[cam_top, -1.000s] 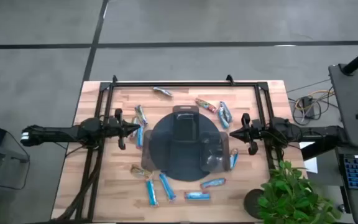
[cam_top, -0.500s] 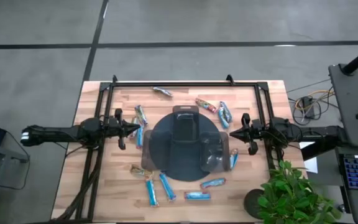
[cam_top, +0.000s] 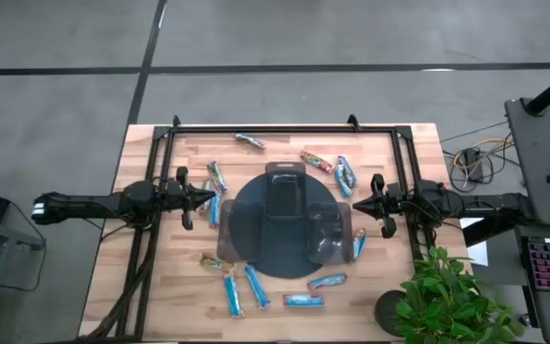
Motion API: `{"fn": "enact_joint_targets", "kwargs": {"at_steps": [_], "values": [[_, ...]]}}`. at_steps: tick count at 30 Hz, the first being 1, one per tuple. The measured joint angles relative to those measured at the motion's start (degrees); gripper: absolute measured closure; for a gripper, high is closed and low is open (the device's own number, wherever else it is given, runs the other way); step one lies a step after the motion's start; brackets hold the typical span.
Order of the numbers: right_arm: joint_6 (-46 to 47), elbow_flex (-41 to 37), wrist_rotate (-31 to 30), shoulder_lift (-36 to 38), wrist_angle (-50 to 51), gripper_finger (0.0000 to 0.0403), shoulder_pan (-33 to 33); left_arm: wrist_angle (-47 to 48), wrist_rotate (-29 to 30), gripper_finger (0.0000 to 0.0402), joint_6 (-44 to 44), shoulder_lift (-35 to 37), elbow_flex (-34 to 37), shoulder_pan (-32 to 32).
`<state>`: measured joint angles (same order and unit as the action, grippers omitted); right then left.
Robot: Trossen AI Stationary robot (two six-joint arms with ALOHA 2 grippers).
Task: Pick and place Granola Bars by type
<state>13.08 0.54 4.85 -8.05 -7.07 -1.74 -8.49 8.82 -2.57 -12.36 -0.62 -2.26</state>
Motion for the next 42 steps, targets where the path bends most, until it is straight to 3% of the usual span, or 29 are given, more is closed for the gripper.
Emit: {"fn": "enact_joint_targets", "kwargs": {"at_steps": [36,42], "values": [[0.0,0.0,-0.01,0.0,-0.1,0.0394,0.0,0.0,0.02,0.0402,0.0,0.02,0.02,-0.02],[3.89,0.0,-0.01,0.02,-0.98,0.0394,-0.02,0.02,0.02,0.0402,-0.01,0.01,0.02,-0.02]]}}
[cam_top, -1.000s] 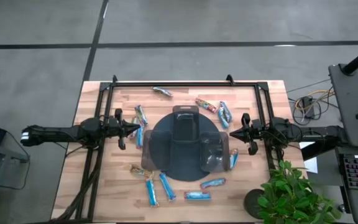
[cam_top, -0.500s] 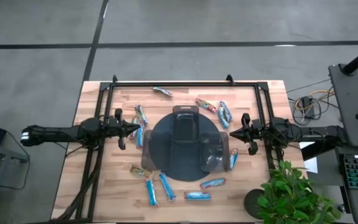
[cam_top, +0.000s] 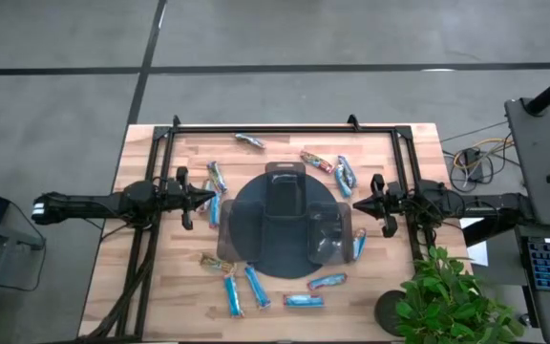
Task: Pick and place Granola Bars by type
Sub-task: Put the red granola bar into the bottom left black bin
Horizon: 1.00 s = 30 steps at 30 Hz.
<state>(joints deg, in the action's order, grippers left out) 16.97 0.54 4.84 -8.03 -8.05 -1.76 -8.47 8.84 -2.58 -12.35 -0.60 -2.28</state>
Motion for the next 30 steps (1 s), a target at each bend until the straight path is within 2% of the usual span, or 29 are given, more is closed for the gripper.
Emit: {"fn": "enact_joint_targets", "kwargs": {"at_steps": [5,8,15,21,24,30], "values": [[4.1,0.0,-0.07,0.0,-0.27,0.0394,0.02,-0.02,0.0,0.0402,-0.09,0.0,0.0,0.0],[6.75,0.0,-0.33,0.0,-0.72,0.0394,0.0,-0.02,-0.02,0.0402,-3.04,0.0,-0.02,0.01],[13.07,0.0,-0.48,-0.04,-2.71,0.0394,0.0,-0.88,0.31,0.0402,-25.5,-0.12,0.0,0.02],[18.03,0.0,-1.79,-0.04,-7.2,0.0394,0.0,-1.78,0.46,0.0402,-36.24,-0.12,0.0,0.01],[20.74,0.0,-3.24,-0.04,-10.47,0.0394,0.0,-7.11,0.48,0.0402,-38.46,-0.12,0.0,0.02],[23.52,0.0,-4.08,-0.04,-20.52,0.0394,0.0,-23.94,0.48,0.0402,-35.79,-0.1,0.0,0.0]]}}
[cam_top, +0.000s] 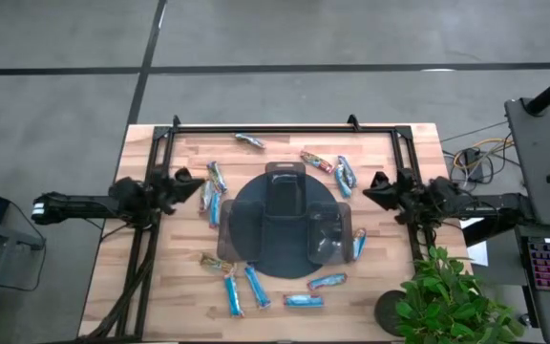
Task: Pick and place Granola Bars by type
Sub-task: Put the red granola bar into the bottom left black bin
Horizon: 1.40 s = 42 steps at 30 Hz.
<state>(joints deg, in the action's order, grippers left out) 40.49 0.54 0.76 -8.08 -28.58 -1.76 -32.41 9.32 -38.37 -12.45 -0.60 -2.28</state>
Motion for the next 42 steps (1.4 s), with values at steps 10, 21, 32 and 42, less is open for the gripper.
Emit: {"fn": "enact_joint_targets", "kwargs": {"at_steps": [10,21,32,42], "values": [[-5.54,7.68,-4.03,-1.23,-7.35,0.0394,0.0,-4.57,0.0,0.0402,7.35,-1.27,-9.63,0.02],[-15.48,32.33,-3.53,-13.56,14.2,0.0394,0.0,20.01,-0.28,0.0402,17.35,-9.39,-34.51,0.02],[-22.47,57.09,-3.35,-29.02,39.2,0.0394,0.0,48.79,-1.84,0.0402,27.85,-23.8,-63.81,0.02],[-29.14,75.58,-3.37,-38.16,50.18,0.0394,0.0,66.79,-1.84,0.0402,29.26,-32.31,-80.97,0.02]]}}
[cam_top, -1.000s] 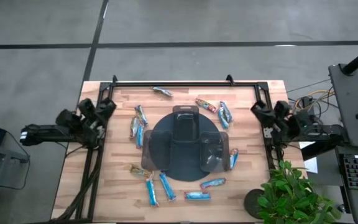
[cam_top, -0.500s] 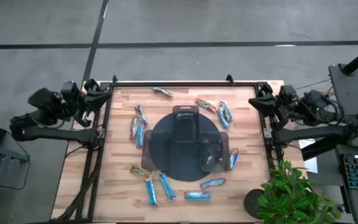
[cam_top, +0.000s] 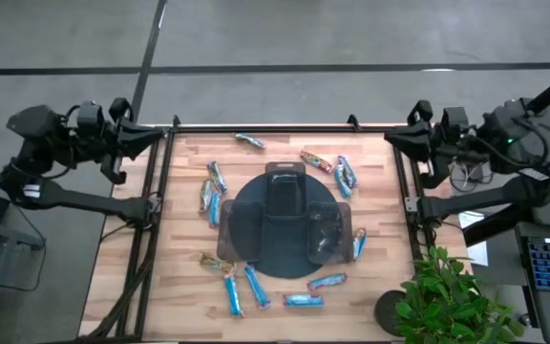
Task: Pick and place Granola Bars by type
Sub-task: Put the red granola bar into the bottom left black bin
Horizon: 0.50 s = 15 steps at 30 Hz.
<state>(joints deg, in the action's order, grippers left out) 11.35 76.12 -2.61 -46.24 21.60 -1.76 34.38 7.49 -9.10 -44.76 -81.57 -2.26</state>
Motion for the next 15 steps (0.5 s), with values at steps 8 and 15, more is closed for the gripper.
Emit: {"fn": "enact_joint_targets", "kwargs": {"at_steps": [8,15], "values": [[-1.06,12.77,-0.39,-5.88,13.05,0.0394,0.0,9.62,0.02,0.0402,0.45,-4.13,-6.78,0.0],[-1.06,19.61,-0.48,-9.93,23.99,0.0394,0.0,11.23,0.62,0.0402,0.44,-4.52,-7.31,0.0]]}}
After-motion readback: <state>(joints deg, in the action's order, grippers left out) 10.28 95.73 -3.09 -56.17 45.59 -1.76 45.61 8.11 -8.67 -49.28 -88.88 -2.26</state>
